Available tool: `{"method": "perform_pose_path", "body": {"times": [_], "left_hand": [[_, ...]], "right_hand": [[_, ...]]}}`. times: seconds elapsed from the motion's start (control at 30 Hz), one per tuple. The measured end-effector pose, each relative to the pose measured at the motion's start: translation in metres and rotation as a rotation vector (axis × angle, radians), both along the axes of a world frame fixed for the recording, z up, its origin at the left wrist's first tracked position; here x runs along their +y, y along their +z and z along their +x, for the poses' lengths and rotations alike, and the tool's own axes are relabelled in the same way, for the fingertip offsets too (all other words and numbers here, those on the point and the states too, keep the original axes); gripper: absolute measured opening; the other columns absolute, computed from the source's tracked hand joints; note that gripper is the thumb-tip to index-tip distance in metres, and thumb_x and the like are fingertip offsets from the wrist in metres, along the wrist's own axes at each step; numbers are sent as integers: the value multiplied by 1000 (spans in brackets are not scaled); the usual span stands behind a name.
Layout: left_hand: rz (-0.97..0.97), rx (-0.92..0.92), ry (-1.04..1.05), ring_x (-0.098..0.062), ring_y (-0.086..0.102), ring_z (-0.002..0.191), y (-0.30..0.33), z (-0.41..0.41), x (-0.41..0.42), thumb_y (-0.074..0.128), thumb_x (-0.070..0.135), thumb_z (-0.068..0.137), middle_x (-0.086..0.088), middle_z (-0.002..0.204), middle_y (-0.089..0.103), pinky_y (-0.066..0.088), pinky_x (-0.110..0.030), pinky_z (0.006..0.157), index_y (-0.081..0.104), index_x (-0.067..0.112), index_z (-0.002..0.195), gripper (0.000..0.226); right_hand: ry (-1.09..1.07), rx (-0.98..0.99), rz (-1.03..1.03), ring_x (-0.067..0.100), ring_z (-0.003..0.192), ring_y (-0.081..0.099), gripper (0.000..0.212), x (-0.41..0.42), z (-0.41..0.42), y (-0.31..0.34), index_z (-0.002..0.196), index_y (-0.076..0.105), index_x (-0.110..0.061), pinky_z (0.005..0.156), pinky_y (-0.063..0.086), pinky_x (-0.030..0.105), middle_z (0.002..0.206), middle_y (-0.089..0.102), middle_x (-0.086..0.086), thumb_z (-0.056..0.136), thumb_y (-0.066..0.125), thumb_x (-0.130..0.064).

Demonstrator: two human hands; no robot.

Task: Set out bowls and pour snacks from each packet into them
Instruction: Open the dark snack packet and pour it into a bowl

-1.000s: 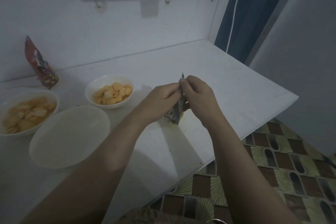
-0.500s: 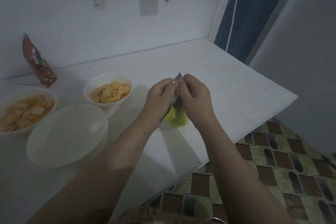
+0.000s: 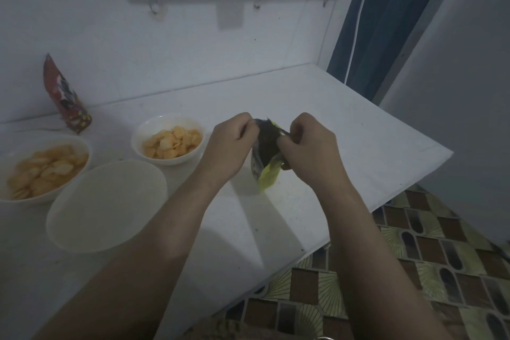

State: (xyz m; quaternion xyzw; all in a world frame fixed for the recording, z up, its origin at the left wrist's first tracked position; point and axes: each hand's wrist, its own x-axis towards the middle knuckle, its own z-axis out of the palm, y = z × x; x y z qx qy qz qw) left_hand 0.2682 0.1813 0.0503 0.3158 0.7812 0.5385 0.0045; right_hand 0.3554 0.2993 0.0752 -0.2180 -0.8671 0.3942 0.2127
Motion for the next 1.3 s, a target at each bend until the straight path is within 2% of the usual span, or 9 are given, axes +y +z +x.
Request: {"method": "perform_pose_path", "body": {"times": [0.07, 0.23, 0.33, 0.43, 0.73, 0.83, 1.03, 1.2, 1.3], "left_hand": [[-57, -15, 5, -2, 35, 51, 5, 2, -2, 44, 17, 98, 8, 58, 37, 24, -20, 50, 38, 19, 65, 34], [-424, -84, -135, -17, 51, 68, 14, 10, -3, 51, 20, 92, -2, 76, 57, 35, -28, 57, 46, 16, 76, 18], [-278, 38, 87, -20, 48, 62, 10, 10, -12, 52, 16, 91, -3, 67, 55, 31, -30, 52, 43, 17, 68, 25], [-212, 57, 190, -15, 39, 55, 5, 12, -14, 53, 17, 89, 3, 58, 44, 26, -29, 49, 38, 18, 64, 29], [-133, -47, 123, -13, 34, 54, -1, 19, -17, 54, 15, 86, 4, 57, 39, 27, -30, 53, 37, 16, 66, 27], [13, -126, 80, -13, 40, 60, 1, 20, -23, 53, 18, 91, 1, 62, 43, 33, -30, 59, 41, 15, 68, 26], [379, -337, 139, -11, 38, 58, 10, 6, -44, 42, 30, 100, 11, 56, 41, 33, -36, 68, 43, 21, 63, 37], [410, -298, 277, -16, 52, 64, 29, -10, -90, 40, 19, 101, -7, 71, 52, 45, -33, 65, 51, 4, 79, 29], [409, -318, 286, -13, 60, 77, 39, -21, -127, 40, 21, 101, -3, 84, 62, 54, -42, 77, 56, 22, 85, 23]], "right_hand": [[11, 5, -33, 30, 65, 67, 10, -6, 1, 0, 92, 50, -4, 55, 52, 36, 81, 66, 13, 86, 55, -9], [12, 23, 19, 24, 67, 58, 7, -7, 1, -5, 90, 49, -5, 53, 46, 26, 76, 57, 5, 85, 53, -5], [-41, 74, 52, 36, 73, 65, 7, -1, 7, -6, 89, 49, -4, 61, 55, 47, 81, 60, 14, 84, 52, -2], [-56, 104, 25, 41, 75, 66, 6, -6, 10, -7, 89, 47, -4, 61, 54, 53, 83, 59, 17, 86, 51, -2], [1, 2, -179, 34, 78, 65, 14, -26, 11, -10, 92, 42, -7, 65, 58, 47, 80, 52, 4, 86, 55, -7], [-21, 110, -69, 23, 66, 48, 6, -30, 10, -10, 93, 43, -4, 51, 41, 20, 74, 48, 1, 90, 48, -3], [96, 263, -54, 21, 61, 50, 13, -56, 2, 6, 97, 43, -9, 51, 39, 30, 69, 47, -5, 90, 43, 1], [244, 360, -43, 14, 61, 46, 14, -102, -16, 28, 97, 42, -14, 50, 38, 26, 69, 49, -4, 94, 40, 0], [323, 410, -13, 9, 60, 46, 14, -135, -30, 40, 98, 41, -17, 50, 38, 24, 70, 50, -2, 96, 41, -3]]}}
